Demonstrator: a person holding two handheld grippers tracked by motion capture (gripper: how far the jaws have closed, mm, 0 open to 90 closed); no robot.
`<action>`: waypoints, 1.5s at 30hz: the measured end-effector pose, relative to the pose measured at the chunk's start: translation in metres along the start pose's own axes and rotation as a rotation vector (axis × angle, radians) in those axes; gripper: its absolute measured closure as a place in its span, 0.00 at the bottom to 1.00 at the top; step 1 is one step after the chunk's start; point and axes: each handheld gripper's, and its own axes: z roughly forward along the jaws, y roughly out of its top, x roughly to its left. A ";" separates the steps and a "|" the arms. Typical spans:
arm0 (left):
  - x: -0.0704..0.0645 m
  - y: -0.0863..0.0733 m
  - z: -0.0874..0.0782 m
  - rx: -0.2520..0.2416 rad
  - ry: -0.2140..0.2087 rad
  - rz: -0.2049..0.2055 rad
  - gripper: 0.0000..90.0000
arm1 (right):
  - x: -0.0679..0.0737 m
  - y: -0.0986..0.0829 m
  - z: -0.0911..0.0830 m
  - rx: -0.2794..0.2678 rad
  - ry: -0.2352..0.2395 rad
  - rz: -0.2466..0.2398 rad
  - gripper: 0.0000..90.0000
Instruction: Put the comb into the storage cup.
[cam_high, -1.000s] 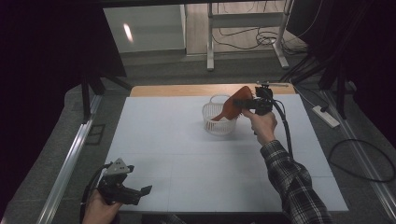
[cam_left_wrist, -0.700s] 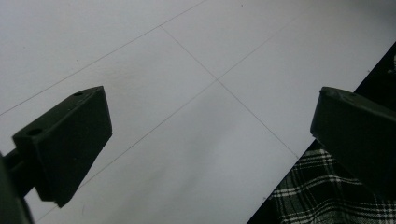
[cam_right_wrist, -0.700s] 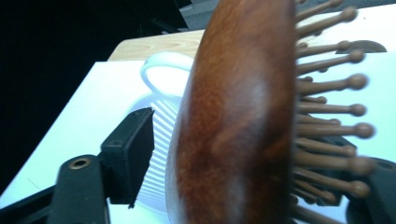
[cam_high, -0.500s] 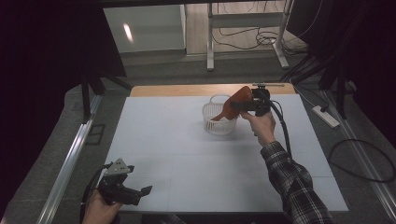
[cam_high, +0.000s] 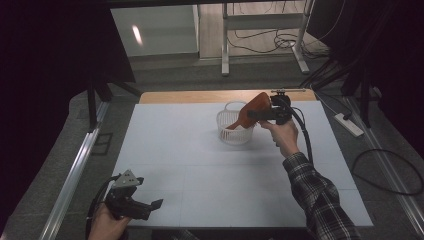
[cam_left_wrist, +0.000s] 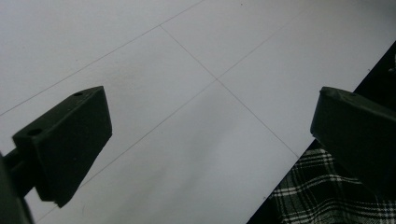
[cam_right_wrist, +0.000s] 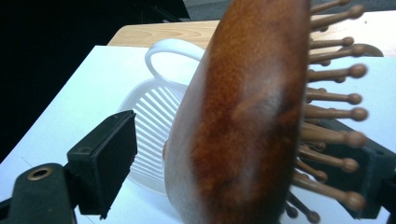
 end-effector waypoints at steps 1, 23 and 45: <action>0.000 0.000 0.000 0.000 -0.001 0.000 0.00 | 0.000 0.000 -0.001 0.002 0.000 -0.002 0.14; 0.000 0.000 0.000 0.006 0.002 0.000 0.00 | 0.003 -0.002 -0.013 0.051 0.003 -0.094 0.07; 0.001 0.000 0.000 -0.001 -0.001 -0.015 0.00 | 0.009 -0.010 -0.024 0.079 -0.026 -0.200 0.00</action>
